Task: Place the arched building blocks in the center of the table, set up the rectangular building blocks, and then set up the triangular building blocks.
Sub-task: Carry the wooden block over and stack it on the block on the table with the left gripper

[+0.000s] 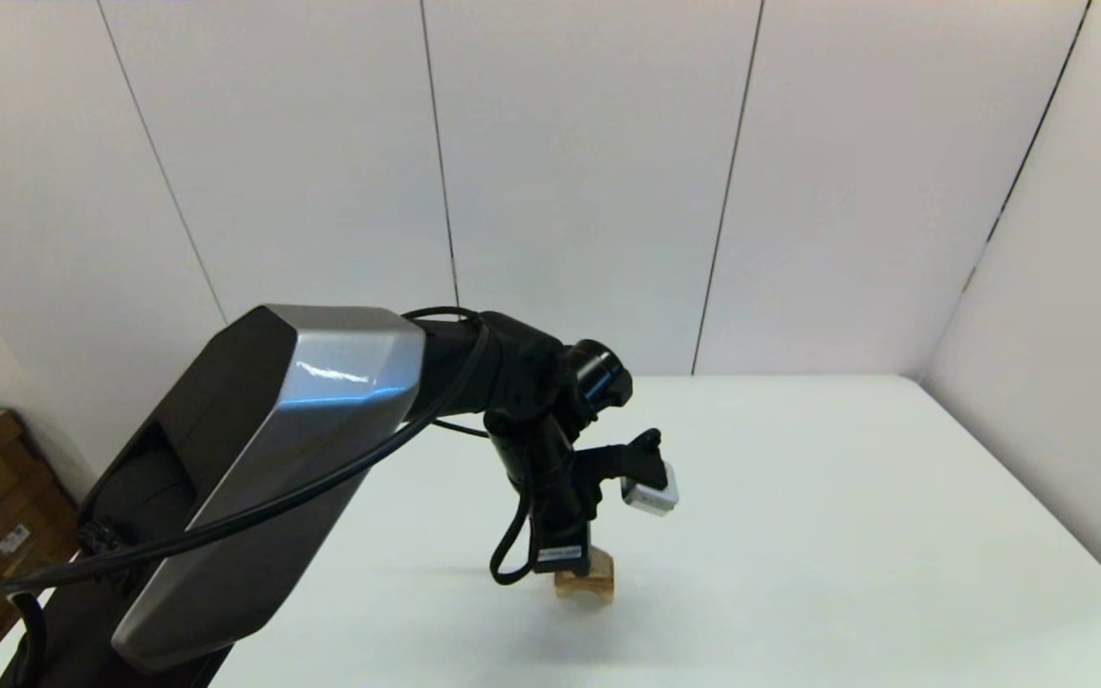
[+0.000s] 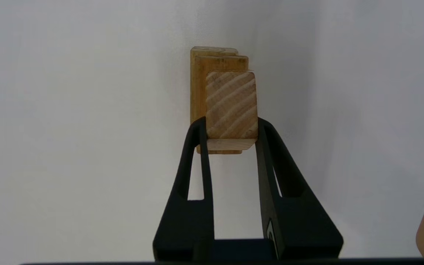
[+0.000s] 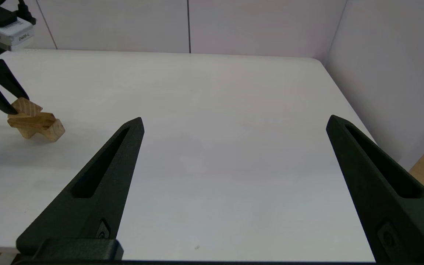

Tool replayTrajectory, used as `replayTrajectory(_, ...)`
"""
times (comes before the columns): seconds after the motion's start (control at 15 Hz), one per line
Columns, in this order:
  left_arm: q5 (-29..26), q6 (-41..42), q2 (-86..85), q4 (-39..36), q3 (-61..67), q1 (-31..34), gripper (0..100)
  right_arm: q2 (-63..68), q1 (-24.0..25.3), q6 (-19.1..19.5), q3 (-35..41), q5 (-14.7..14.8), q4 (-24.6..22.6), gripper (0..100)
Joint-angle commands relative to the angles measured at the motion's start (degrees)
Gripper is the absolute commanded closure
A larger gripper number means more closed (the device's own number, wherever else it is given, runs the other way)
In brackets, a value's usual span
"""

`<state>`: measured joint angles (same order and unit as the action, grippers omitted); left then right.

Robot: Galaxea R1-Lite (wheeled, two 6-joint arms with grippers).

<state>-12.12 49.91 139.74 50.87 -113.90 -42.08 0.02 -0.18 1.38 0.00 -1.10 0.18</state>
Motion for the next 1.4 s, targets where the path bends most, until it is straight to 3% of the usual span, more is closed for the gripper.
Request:
replayTrajectory(0.07, 0.2, 1.5, 0.2, 0.3, 0.0, 0.0, 100, 0.0, 0.0, 0.0, 0.0, 0.0, 0.0, 0)
replayTrajectory(1.4, 1.7, 2.7, 1.0, 0.1, 0.0, 0.0, 100, 0.0, 0.0, 0.0, 0.0, 0.0, 0.0, 0)
